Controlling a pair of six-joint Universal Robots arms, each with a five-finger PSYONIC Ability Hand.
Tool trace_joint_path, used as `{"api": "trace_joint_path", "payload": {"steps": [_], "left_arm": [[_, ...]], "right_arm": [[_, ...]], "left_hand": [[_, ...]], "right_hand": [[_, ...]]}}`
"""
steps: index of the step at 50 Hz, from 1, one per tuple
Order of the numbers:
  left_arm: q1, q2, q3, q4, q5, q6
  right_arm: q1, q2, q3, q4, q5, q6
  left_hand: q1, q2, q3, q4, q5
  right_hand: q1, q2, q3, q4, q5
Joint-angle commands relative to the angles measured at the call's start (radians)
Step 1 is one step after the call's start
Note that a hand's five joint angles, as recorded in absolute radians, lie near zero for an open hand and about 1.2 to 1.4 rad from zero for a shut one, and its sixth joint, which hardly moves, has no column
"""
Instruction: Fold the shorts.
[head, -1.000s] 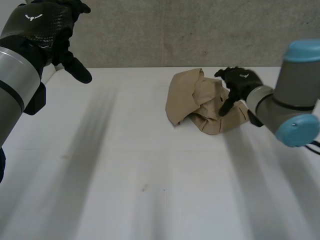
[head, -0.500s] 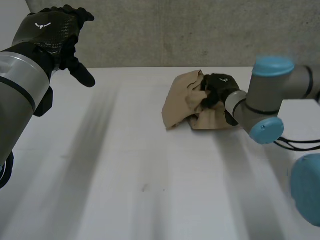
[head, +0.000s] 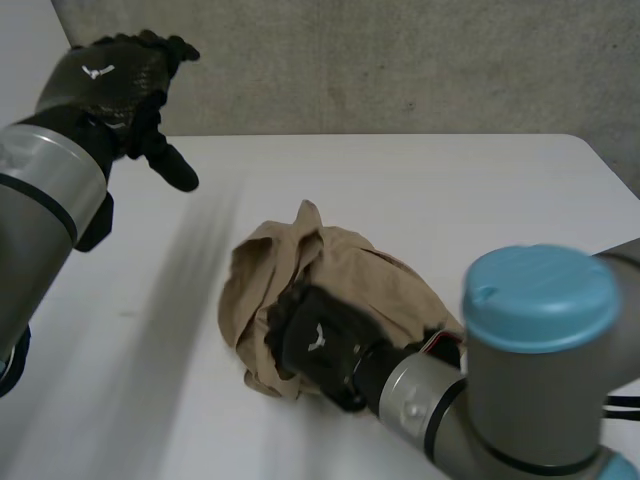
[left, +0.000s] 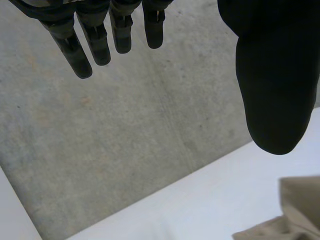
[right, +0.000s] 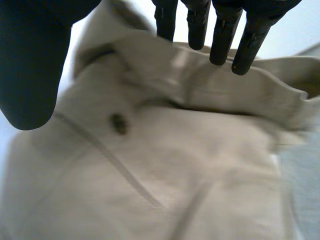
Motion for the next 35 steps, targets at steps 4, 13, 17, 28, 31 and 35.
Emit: {"api": "trace_joint_path", "payload": {"steps": [4, 13, 17, 28, 31, 35], "left_arm": [[-0.086, 0.002, -0.065, -0.002, -0.060, -0.010], [-0.156, -0.017, -0.076, 0.002, -0.087, -0.062], [-0.176, -0.073, -0.051, 0.002, -0.082, -0.116], [-0.288, -0.345, 0.098, 0.004, -0.094, -0.182], [-0.308, -0.417, 0.144, 0.006, -0.111, -0.209], [-0.337, -0.497, 0.193, 0.006, -0.139, -0.246]], "right_arm": [[-0.143, -0.238, 0.041, -0.001, 0.036, 0.322], [-0.382, -0.350, 0.027, 0.080, 0.050, 0.561], [-0.448, -0.328, -0.017, 0.096, 0.047, 0.699], [-0.501, -0.122, -0.082, 0.171, 0.033, 0.918], [-0.498, -0.064, -0.097, 0.194, 0.031, 0.941], [-0.493, -0.010, -0.111, 0.202, 0.028, 0.994]], "left_hand": [[-0.013, -0.024, -0.033, -0.022, -0.041], [0.002, -0.009, -0.018, -0.008, -0.026], [0.008, -0.003, -0.012, -0.002, -0.020], [0.019, 0.008, -0.001, 0.010, -0.008], [0.019, 0.008, -0.001, 0.010, -0.008], [0.019, 0.008, -0.001, 0.010, -0.008]], "right_hand": [[-0.028, -0.047, -0.038, -0.060, -0.070], [-0.028, -0.047, -0.038, -0.060, -0.070], [-0.028, -0.047, -0.038, -0.060, -0.070], [-0.028, -0.047, -0.038, -0.060, -0.070], [-0.028, -0.047, -0.038, -0.060, -0.070], [-0.028, -0.047, -0.038, -0.060, -0.070]]}}
